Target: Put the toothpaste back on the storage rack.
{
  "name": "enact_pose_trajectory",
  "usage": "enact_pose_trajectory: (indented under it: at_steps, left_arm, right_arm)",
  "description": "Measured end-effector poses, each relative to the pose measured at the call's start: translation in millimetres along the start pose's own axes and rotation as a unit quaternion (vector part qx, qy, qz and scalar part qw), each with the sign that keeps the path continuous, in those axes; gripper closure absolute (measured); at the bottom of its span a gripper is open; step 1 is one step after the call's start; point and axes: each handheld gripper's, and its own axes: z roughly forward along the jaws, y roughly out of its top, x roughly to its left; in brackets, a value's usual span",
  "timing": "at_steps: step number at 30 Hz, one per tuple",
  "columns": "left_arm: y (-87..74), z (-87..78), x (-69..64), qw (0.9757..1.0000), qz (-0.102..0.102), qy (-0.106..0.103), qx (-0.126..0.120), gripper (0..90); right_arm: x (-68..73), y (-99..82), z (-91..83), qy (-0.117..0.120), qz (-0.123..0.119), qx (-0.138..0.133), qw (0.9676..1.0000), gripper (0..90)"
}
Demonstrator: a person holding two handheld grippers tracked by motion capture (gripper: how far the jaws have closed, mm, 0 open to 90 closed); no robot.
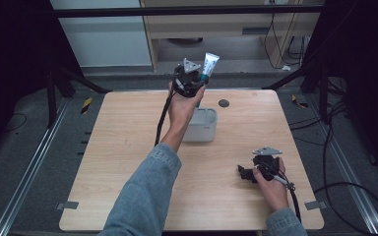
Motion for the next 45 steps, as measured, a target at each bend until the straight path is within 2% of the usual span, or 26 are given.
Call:
enact_pose_trajectory:
  at_steps: [4,6,10,16,23,28,45]
  left_arm:
    - [1.8,-0.6,-0.1,0.9997,-0.007,-0.003,-0.024,77.5]
    - [2.0,-0.5,-0.1,0.9995,-0.008,-0.007,-0.029,77.5]
    - [0.4,0.6,-0.4,0.9996,0.001,-0.005,-0.027,77.5]
    - [-2.1,1.9,0.0,0.9994,-0.002,-0.012,-0.032,77.5]
    - [-6.5,3.2,-2.0,0.9993,0.01,-0.012,-0.034,77.5]
    - [-12.0,2.7,2.1,0.9991,-0.004,-0.009,-0.04,77.5]
    - [-32.7,7.0,-0.6,0.9992,0.005,-0.014,-0.037,77.5]
  right_arm:
    - [0.0,0.0,0.0,0.0,0.0,0.0,1.0,0.4]
    - [0.0,0.0,0.0,0.0,0.0,0.0,1.0,0.4]
    - [0.0,0.0,0.0,0.0,0.0,0.0,1.0,0.4]
    - [0.1,0.0,-0.1,0.0,0.001,0.001,1.0,0.4]
    - [0.2,0.0,-0.1,0.0,0.001,0.001,1.0,0.4]
    - [0.2,0.0,-0.1,0.001,0.001,0.001,1.0,0.4]
    - [0.1,0.0,-0.1,0.0,0.0,0.001,1.0,0.4]
